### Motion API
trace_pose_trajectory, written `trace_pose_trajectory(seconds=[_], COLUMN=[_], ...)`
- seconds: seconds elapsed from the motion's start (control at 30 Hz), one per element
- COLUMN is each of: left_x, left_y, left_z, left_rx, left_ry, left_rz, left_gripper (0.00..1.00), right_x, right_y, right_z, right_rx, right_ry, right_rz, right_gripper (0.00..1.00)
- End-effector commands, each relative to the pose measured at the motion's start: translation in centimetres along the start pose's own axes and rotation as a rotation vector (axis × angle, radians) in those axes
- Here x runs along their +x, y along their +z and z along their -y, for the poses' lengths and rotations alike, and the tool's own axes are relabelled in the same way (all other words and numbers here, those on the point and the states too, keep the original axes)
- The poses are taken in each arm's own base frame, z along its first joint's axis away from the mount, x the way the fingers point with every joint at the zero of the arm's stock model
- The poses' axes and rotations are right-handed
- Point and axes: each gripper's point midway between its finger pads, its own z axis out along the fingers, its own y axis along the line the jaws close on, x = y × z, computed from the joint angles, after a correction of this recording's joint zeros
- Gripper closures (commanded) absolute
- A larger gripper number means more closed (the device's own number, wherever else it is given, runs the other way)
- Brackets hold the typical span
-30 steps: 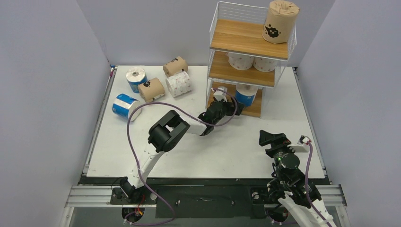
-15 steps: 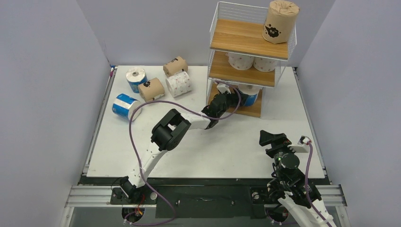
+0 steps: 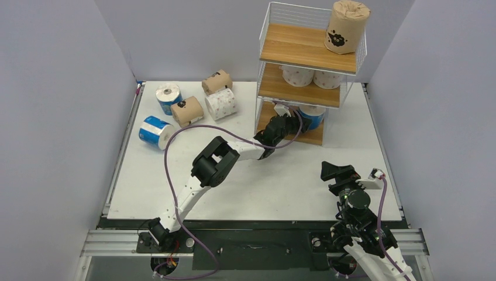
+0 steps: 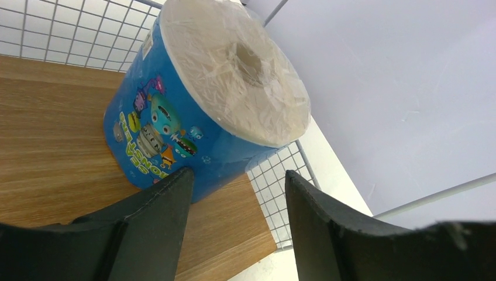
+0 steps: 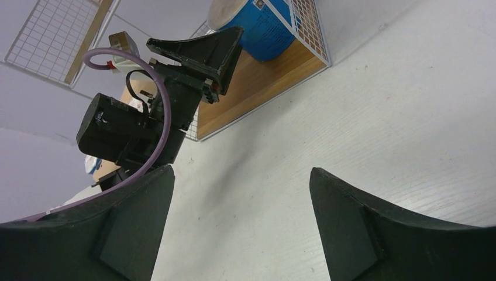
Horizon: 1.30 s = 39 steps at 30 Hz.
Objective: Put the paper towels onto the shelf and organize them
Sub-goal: Adjust the paper towel on the shelf.
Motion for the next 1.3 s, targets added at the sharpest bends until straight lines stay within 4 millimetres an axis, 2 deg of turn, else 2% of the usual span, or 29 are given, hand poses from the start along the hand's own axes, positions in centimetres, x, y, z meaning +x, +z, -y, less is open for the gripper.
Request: trace_pose_trajectory(seconds=[0.0,0.27,0.77,1.0,1.07,1.1,1.13,1.17,1.2,1.23,1.27], left_x=[-0.6,0.5,0.5,-1.6,-1.9,-3.0,-2.7,-4.1,-3.6,-4.9,-4.5], left_y=[1.0,1.6,1.5,0.5,-0.3,-0.6,-1.1,-1.5,-2.0,-2.5,-3.1], left_z=[2.2,3.0,3.2,4.5,4.4,5.2,4.7,5.7,5.1,6.1,5.5], left_rx=[0.066,0.087,0.094,0.116,0.112,0.128,0.117,0.137,0.125,0.144,0.131], left_ry=[-0.019,-0.023,-0.025,-0.015,-0.010,-0.011,-0.007,-0.010,-0.004,-0.005,0.001], left_rz=[0.008,-0.016,-0.015,0.028,0.032,0.053,0.046,0.074,0.063,0.091,0.079], left_gripper=[0.44,0.44,0.43,0.35,0.33,0.32,0.31,0.31,0.29,0.29,0.28], right_x=[-1.7,-1.7,-1.6,-1.5,-1.6,-1.6,-1.6,-1.6,-1.6,-1.6,-1.6], right_y=[-0.8,-0.9,-0.8,-0.7,-0.7,-0.7,-0.7,-0.7,-0.6,-0.6,-0.6], right_z=[-1.1,-1.1,-0.9,-0.8,-0.9,-0.9,-0.9,-0.9,-0.9,-0.9,-0.9], right_rx=[-0.044,-0.043,-0.037,-0.032,-0.031,-0.030,-0.030,-0.030,-0.030,-0.030,-0.030], right_ry=[0.048,0.051,0.049,0.047,0.045,0.042,0.043,0.041,0.042,0.041,0.040], right_rz=[0.048,0.047,0.048,0.048,0.048,0.048,0.049,0.049,0.051,0.053,0.053], right_gripper=[0.19,0.19,0.19,0.19,0.19,0.19,0.19,0.19,0.19,0.19,0.19])
